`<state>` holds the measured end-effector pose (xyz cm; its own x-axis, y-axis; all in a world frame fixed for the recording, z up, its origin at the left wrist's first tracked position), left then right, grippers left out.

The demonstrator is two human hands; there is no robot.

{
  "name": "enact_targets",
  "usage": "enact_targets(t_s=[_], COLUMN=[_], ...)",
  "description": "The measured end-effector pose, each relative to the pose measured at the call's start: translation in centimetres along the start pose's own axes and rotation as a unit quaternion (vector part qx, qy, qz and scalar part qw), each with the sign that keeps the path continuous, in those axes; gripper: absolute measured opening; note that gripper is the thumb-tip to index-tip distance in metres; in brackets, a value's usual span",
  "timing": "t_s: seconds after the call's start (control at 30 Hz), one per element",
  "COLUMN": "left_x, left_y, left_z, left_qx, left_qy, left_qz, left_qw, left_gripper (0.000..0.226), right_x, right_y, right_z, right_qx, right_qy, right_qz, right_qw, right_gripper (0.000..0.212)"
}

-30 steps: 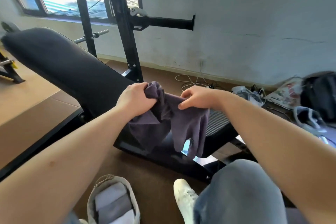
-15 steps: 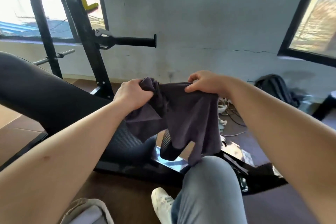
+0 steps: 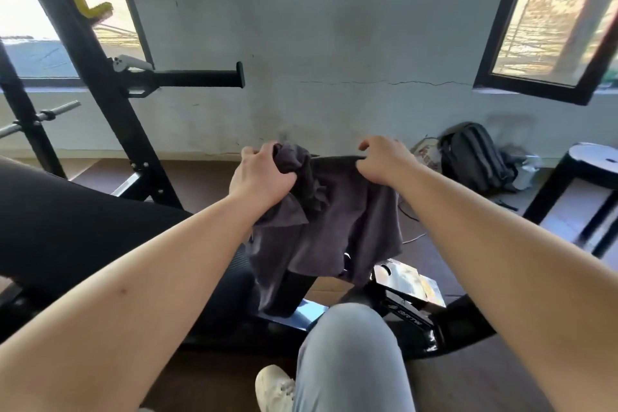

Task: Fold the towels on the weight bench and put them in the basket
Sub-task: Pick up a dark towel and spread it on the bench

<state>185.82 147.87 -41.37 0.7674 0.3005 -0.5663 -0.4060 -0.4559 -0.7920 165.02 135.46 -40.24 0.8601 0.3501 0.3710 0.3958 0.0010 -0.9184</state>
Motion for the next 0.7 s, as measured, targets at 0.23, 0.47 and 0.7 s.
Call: enact_targets(t_s=[0.23, 0.47, 0.7], left_x=[3.4, 8.0, 12.6], left_y=[-0.2, -3.6, -5.9], left_z=[0.1, 2.7, 4.9], left_qx=[-0.04, -0.043, 0.004], left_qy=[-0.023, -0.05, -0.065], left_qz=[0.125, 0.199, 0.272], left_qw=[0.991, 0.978, 0.96], left_gripper=[0.04, 0.035, 0.034], right_x=[3.5, 11.6, 20.5], right_y=[3.7, 6.6, 9.6], right_z=[0.0, 2.8, 6.9], right_qx=[0.037, 0.088, 0.137], right_qy=[-0.082, -0.18, -0.301], right_qz=[-0.034, -0.074, -0.18], right_qw=[0.995, 0.977, 0.926], right_gripper=[0.041, 0.046, 0.046])
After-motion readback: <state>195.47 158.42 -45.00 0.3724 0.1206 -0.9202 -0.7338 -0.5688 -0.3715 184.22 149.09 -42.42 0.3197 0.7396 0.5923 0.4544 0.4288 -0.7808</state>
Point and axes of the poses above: each hand's wrist, its own z-axis away from the middle knuckle, its own y-axis out of the palm, x = y × z, the point moved 6 cm from there along -z, towards the middle knuckle, and after that the axes turned 2 degrees about z, right-handed, at the moved point
